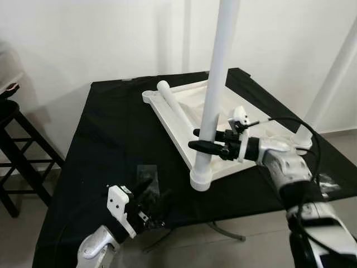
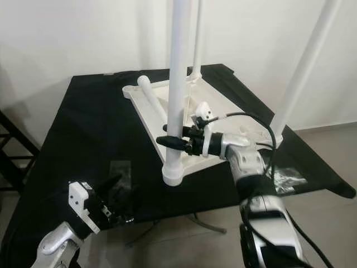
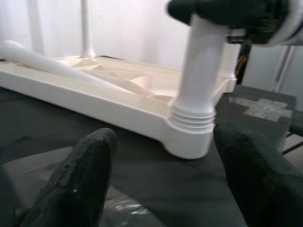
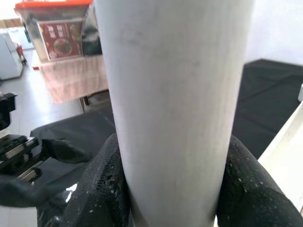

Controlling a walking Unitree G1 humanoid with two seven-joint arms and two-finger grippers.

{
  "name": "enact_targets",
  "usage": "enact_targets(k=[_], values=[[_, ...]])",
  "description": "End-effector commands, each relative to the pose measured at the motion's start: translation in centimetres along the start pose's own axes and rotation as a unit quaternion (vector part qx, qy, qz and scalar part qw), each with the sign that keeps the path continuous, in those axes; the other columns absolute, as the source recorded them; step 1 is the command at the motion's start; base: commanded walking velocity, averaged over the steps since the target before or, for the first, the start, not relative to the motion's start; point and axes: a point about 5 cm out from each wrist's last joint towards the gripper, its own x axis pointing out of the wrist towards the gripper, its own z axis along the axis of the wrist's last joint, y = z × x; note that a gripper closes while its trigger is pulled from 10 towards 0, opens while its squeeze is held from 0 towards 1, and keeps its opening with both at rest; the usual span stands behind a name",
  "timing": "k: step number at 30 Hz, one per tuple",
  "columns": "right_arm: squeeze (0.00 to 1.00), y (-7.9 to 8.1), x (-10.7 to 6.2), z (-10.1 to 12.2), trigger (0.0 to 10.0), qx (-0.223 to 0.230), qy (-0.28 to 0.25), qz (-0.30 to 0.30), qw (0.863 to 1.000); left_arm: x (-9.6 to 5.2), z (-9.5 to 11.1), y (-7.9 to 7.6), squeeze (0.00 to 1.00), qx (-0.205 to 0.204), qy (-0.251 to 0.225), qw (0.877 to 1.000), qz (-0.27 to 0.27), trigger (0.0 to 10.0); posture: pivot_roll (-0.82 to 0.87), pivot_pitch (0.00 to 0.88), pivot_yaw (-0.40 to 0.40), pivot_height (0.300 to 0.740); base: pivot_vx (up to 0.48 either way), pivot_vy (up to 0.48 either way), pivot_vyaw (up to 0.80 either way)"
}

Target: Building children table

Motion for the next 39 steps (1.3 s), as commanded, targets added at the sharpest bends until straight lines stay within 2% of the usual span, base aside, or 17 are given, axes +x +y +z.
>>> enact_targets(k=[1, 6, 7, 8, 11, 21, 22, 23, 24, 29, 31, 32, 34, 35, 36, 37, 39], values=[[0.00, 0.8, -0.9, -3.3, 0.0, 0.052, 0.047, -0.022, 0.997, -0.4, -0.1, 0.2, 0.00, 0.007, 0.009, 1.000, 0.000, 10.0, 0.01, 0.000, 0.021, 0.740, 0.000, 0.000, 0.00], [0.00, 2.1, -0.6, -6.0, 0.0, 0.071, 0.093, -0.075, 0.990, -0.6, -0.1, 0.3, 0.00, 0.007, 0.010, 1.000, 0.000, 10.0, 0.00, 0.000, 0.021, 0.740, 0.000, 0.000, 0.00], [0.00, 3.7, 1.4, -8.5, 0.0, 0.085, 0.114, -0.206, 0.968, -0.7, 0.0, 0.3, 0.00, 0.007, 0.011, 1.000, -0.001, 10.0, 0.01, 0.000, 0.033, 0.740, 0.000, 0.000, 0.00], [0.00, 3.7, 1.4, -8.5, 0.0, 0.085, 0.114, -0.206, 0.968, -0.7, 0.0, 0.3, 0.00, 0.007, 0.011, 1.000, -0.001, 10.0, 0.01, 0.000, 0.033, 0.740, 0.000, 0.000, 0.00], [0.00, 7.4, 4.7, -10.4, 0.0, 0.105, 0.114, -0.334, 0.930, -0.7, 0.0, 0.4, 0.00, 0.010, 0.016, 1.000, -0.004, 10.0, 0.02, 0.000, 0.041, 0.740, 0.000, 0.000, 0.00], [0.00, 7.4, 5.6, -9.5, 0.0, 0.105, 0.101, -0.374, 0.916, -0.7, -0.1, 0.5, 0.00, 0.009, 0.017, 1.000, -0.001, 10.0, 0.01, 0.000, 0.045, 0.740, 0.000, 0.000, 0.00], [0.00, 7.8, 5.8, -9.1, 10.0, 0.109, 0.096, -0.353, 0.924, -0.7, -0.1, 0.5, 0.00, 0.008, 0.017, 1.000, -0.002, 10.0, 0.01, 0.000, 0.048, 0.740, 0.000, 0.000, 0.00], [0.04, 7.9, 5.9, -8.7, 10.0, 0.106, 0.091, -0.337, 0.931, -0.6, -0.1, 0.6, 0.00, 0.007, 0.017, 1.000, -0.003, 10.0, 0.01, 0.000, 0.048, 0.740, 0.000, 0.000, 0.00], [1.00, 7.8, 6.3, -8.0, 10.0, 0.110, 0.077, -0.305, 0.943, -0.6, -0.1, 0.5, 0.00, 0.006, 0.018, 1.000, -0.005, 10.0, 0.01, 0.000, 0.050, 0.740, 0.000, 0.000, 0.00], [1.00, 7.6, 6.8, -6.6, 10.0, 0.112, 0.045, -0.263, 0.957, -0.5, -0.2, 0.6, 0.00, 0.006, 0.018, 1.000, -0.007, 10.0, 0.01, 0.000, 0.050, 0.740, 0.000, 0.000, 0.00], [1.00, 6.6, 7.0, -3.8, 10.0, 0.067, 0.000, -0.171, 0.983, -0.3, -0.2, 0.6, 0.00, 0.007, 0.017, 1.000, -0.005, 10.0, 0.01, 0.000, 0.041, 0.740, 0.000, 0.000, 0.00], [0.82, 6.0, 6.8, -2.8, 10.0, 0.047, -0.009, -0.128, 0.991, -0.3, -0.2, 0.6, 0.00, 0.008, 0.016, 1.000, -0.004, 10.0, 0.01, 0.000, 0.041, 0.740, 0.000, 0.000, 0.00], [0.82, 6.0, 6.8, -2.8, 10.0, 0.047, -0.009, -0.128, 0.991, -0.3, -0.2, 0.6, 0.00, 0.008, 0.016, 1.000, -0.004, 10.0, 0.01, 0.000, 0.041, 0.740, 0.000, 0.000, 0.00], [0.53, 5.4, 6.3, -2.2, 10.0, 0.009, -0.001, -0.084, 0.996, -0.2, -0.2, 0.6, 0.00, 0.009, 0.015, 1.000, -0.003, 10.0, 0.01, 0.000, 0.035, 0.740, 0.000, 0.000, 0.00], [0.53, 5.4, 6.3, -2.2, 10.0, 0.009, -0.001, -0.084, 0.996, -0.2, -0.2, 0.6, 0.00, 0.009, 0.015, 1.000, -0.003, 10.0, 0.01, 0.000, 0.035, 0.740, 0.000, 0.000, 0.00], [0.00, 4.6, 5.7, -1.7, 10.0, -0.015, 0.013, -0.038, 0.999, -0.1, -0.2, 0.6, 0.00, 0.009, 0.014, 1.000, -0.002, 10.0, 0.02, 0.000, 0.027, 0.740, 0.000, 0.000, 0.00], [0.00, 3.7, 5.2, -1.3, 10.0, -0.026, 0.027, -0.008, 0.999, 0.0, -0.3, 0.5, 0.00, 0.010, 0.014, 1.000, -0.001, 10.0, 0.03, 0.000, 0.023, 0.740, 0.000, 0.000, 0.00]])
